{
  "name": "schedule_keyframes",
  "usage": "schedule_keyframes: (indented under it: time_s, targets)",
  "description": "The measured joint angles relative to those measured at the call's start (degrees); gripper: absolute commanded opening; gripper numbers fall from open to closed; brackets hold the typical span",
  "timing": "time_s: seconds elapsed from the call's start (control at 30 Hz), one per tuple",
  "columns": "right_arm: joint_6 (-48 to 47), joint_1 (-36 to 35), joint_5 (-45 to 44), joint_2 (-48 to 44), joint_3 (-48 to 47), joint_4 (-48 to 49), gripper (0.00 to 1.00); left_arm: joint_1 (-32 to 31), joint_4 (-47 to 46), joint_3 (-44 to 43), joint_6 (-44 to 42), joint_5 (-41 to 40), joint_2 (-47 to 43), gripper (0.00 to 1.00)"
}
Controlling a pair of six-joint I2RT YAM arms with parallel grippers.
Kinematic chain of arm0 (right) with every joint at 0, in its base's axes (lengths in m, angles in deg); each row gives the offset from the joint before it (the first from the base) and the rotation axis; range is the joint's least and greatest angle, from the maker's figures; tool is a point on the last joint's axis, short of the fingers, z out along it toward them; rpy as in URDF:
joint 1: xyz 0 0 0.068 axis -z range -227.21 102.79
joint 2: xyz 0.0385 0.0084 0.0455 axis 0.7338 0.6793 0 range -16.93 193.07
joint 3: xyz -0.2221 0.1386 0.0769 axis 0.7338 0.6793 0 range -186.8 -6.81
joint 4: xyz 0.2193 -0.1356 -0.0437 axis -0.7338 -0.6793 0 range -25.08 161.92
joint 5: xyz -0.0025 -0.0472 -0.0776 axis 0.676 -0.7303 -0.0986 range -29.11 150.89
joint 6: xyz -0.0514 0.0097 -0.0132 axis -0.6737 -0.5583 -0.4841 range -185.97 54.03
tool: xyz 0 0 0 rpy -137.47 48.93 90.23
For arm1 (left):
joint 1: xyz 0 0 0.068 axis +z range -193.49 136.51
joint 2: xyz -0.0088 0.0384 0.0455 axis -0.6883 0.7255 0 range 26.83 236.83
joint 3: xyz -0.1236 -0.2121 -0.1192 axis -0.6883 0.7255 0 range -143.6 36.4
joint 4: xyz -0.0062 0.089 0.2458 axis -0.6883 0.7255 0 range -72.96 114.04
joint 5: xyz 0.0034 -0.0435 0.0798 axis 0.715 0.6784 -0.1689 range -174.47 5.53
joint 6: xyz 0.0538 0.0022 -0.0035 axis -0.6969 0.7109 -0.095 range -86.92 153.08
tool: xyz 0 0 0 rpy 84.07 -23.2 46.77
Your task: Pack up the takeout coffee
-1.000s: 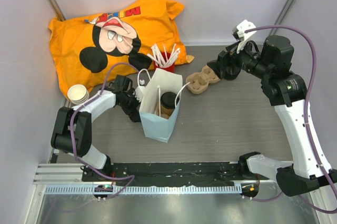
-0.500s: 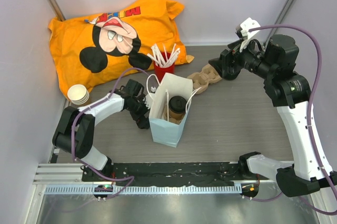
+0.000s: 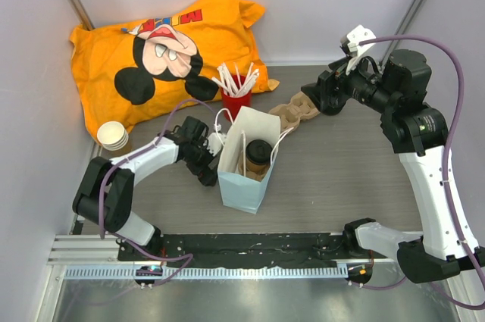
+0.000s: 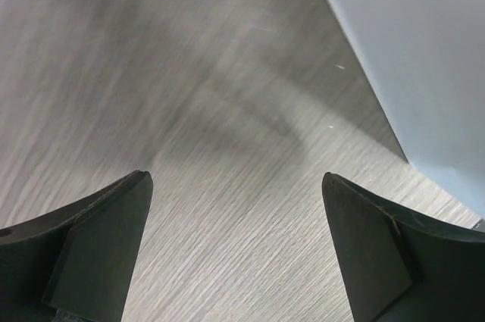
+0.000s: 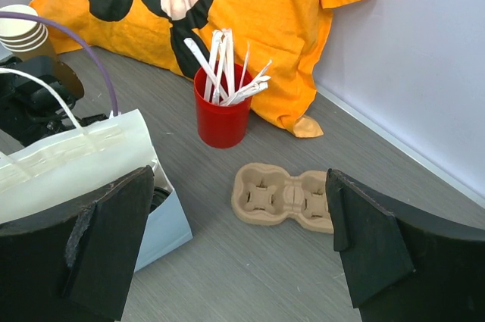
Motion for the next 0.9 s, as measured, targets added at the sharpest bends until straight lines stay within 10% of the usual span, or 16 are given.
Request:
schedule_keyframes:
  time_s: [0.47, 0.9]
  targets:
    - [-1.36, 0.09, -1.01, 0.00, -0.02, -1.55, 0.99, 19.61, 2.10, -16.52, 7.93, 0.26, -12.33, 1.00]
    - [1.97, 0.15, -4.72, -0.92, -1.99, -2.12, 1.00, 19.76, 7.08, -43.78, 12.20, -0.72, -25.55, 1.00]
